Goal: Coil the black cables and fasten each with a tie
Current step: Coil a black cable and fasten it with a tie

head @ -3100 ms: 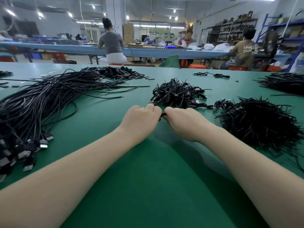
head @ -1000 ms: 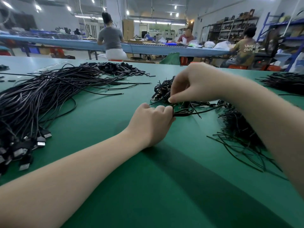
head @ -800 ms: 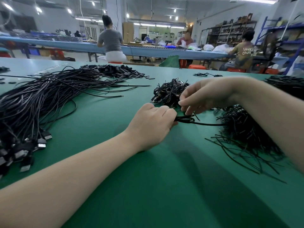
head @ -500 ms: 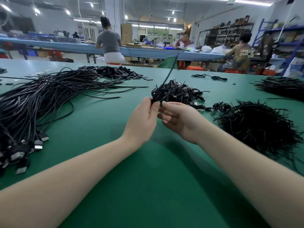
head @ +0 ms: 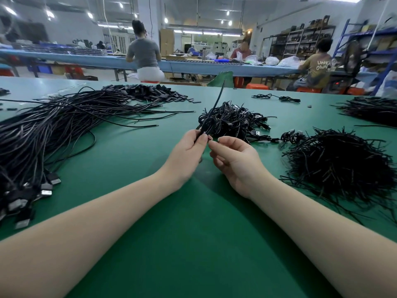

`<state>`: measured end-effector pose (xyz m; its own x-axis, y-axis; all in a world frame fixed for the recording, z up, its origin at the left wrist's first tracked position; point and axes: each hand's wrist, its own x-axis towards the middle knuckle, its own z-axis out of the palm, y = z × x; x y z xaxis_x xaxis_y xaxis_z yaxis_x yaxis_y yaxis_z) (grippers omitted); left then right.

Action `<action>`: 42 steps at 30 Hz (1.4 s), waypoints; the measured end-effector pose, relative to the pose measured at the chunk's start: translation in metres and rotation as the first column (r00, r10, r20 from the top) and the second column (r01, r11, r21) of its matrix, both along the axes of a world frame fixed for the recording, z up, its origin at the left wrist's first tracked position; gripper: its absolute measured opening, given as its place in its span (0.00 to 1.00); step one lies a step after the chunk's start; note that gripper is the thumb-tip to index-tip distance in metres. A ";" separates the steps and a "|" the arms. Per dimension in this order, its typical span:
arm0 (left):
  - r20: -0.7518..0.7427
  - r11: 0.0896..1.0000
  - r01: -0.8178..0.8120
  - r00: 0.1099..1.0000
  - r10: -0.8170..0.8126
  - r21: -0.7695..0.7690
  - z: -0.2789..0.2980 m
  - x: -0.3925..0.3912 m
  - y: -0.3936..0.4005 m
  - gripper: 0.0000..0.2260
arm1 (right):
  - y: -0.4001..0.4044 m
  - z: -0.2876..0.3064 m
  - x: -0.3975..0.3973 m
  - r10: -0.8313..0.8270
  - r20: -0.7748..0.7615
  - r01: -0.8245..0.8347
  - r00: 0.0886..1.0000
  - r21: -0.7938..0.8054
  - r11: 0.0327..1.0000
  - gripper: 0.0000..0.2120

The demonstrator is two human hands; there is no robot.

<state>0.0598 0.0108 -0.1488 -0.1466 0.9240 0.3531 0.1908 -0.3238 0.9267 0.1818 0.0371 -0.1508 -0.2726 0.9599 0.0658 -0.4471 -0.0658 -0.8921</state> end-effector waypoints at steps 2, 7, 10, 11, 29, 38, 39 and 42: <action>0.058 0.999 0.023 0.998 -0.022 -0.022 0.002 0.001 -0.002 0.12 | -0.001 0.001 0.000 -0.006 0.010 0.006 1.000 -0.005 1.000 0.10; 0.114 0.994 0.089 0.990 -0.082 -0.061 0.005 -0.002 -0.003 0.10 | -0.003 0.002 -0.002 -0.006 0.004 0.006 1.000 -0.017 1.000 0.11; 0.108 0.991 0.105 0.990 -0.096 -0.077 0.005 -0.004 -0.003 0.10 | -0.003 0.001 -0.001 0.010 0.040 -0.010 0.999 0.011 1.000 0.08; 0.101 0.992 0.095 0.991 -0.086 -0.083 0.005 -0.004 -0.003 0.10 | -0.003 0.001 -0.001 0.011 0.075 -0.014 0.997 0.040 0.999 0.07; -0.190 0.994 -0.052 0.979 0.071 0.100 -0.005 -0.003 -0.003 0.10 | -0.006 0.007 0.008 -0.154 0.459 0.037 0.875 0.255 0.966 0.04; -0.344 0.969 -0.248 0.908 0.239 0.019 0.004 -0.002 -0.003 0.11 | -0.010 0.013 0.008 -0.716 0.534 -0.066 0.450 0.819 0.570 0.06; -0.368 0.967 -0.253 0.903 0.221 -0.040 0.008 0.000 -0.004 0.11 | -0.010 0.013 0.009 -0.773 0.516 -0.163 0.369 0.855 0.492 0.05; -0.301 0.884 -0.111 0.953 -0.036 -0.455 0.032 -0.002 -0.003 0.10 | -0.012 0.019 0.016 -0.951 0.217 -0.441 0.220 0.892 0.101 0.05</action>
